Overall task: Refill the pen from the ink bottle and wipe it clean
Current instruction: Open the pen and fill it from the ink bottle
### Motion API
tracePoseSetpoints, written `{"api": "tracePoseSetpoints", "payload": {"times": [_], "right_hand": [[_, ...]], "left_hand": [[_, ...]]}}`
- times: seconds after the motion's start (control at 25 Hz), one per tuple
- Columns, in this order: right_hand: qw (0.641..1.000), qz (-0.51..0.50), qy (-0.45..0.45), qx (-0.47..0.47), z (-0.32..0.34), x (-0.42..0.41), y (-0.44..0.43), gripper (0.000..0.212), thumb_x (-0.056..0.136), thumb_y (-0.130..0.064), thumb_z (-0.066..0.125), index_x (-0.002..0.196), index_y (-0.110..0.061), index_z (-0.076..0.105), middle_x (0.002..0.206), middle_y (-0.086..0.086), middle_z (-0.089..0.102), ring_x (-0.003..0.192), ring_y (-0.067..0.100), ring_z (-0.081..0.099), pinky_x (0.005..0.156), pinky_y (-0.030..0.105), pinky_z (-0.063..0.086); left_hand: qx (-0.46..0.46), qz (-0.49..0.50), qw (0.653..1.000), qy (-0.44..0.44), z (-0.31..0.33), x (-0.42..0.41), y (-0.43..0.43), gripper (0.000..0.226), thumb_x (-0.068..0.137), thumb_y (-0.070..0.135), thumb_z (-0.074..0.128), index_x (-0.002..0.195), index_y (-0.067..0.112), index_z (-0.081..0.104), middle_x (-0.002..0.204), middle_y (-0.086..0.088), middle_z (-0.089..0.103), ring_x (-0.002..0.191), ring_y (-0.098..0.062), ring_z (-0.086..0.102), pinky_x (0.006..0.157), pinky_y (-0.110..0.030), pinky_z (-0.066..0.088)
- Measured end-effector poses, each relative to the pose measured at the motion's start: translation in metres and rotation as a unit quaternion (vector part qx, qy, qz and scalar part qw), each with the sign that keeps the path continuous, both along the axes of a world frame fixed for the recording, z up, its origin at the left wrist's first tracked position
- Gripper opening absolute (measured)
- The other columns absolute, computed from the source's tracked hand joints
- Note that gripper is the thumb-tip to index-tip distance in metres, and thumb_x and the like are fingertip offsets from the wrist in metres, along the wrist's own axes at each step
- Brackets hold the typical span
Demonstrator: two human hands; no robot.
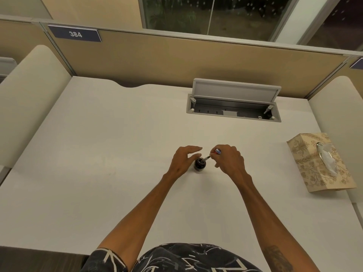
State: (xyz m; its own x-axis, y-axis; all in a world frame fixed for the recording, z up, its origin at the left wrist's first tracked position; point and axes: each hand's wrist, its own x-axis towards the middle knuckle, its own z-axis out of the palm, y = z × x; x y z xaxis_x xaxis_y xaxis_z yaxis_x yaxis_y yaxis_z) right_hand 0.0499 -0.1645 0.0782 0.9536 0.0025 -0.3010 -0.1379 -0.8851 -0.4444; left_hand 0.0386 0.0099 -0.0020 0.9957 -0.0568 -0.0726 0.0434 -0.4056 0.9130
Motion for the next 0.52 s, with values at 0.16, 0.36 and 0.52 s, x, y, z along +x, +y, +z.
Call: {"api": "tracePoseSetpoints", "payload": {"times": [0.16,0.36,0.52], "right_hand": [[1.0,-0.003,0.003,-0.002,0.0005,-0.0019,-0.001,0.016,0.084,-0.025,0.054,0.079,-0.026,0.069,0.06,-0.003,0.069,0.056,0.01,0.067,0.054,0.024,0.038],[1.0,-0.006,-0.002,0.007,0.0016,-0.0037,-0.0038,0.014,0.085,-0.026,0.055,0.08,-0.026,0.068,0.064,-0.003,0.07,0.057,0.011,0.069,0.059,0.026,0.045],[1.0,-0.011,-0.007,0.022,0.0027,-0.0058,-0.0076,0.013,0.085,-0.027,0.056,0.079,-0.027,0.067,0.067,-0.004,0.071,0.055,0.009,0.069,0.057,0.025,0.044]], "left_hand": [[-0.024,0.074,0.997,0.023,-0.0018,-0.0052,0.0012,0.022,0.093,0.03,0.062,0.111,0.025,0.074,0.118,0.01,0.071,0.112,-0.003,0.061,0.099,-0.032,0.048],[-0.046,0.113,0.992,0.034,-0.003,-0.0068,0.0018,0.022,0.094,0.029,0.061,0.11,0.022,0.075,0.114,0.009,0.072,0.108,-0.001,0.062,0.098,-0.03,0.05],[-0.054,0.123,0.99,0.044,-0.0013,-0.0093,-0.0005,0.022,0.094,0.03,0.061,0.11,0.023,0.075,0.114,0.01,0.072,0.107,0.001,0.062,0.096,-0.026,0.05]]}}
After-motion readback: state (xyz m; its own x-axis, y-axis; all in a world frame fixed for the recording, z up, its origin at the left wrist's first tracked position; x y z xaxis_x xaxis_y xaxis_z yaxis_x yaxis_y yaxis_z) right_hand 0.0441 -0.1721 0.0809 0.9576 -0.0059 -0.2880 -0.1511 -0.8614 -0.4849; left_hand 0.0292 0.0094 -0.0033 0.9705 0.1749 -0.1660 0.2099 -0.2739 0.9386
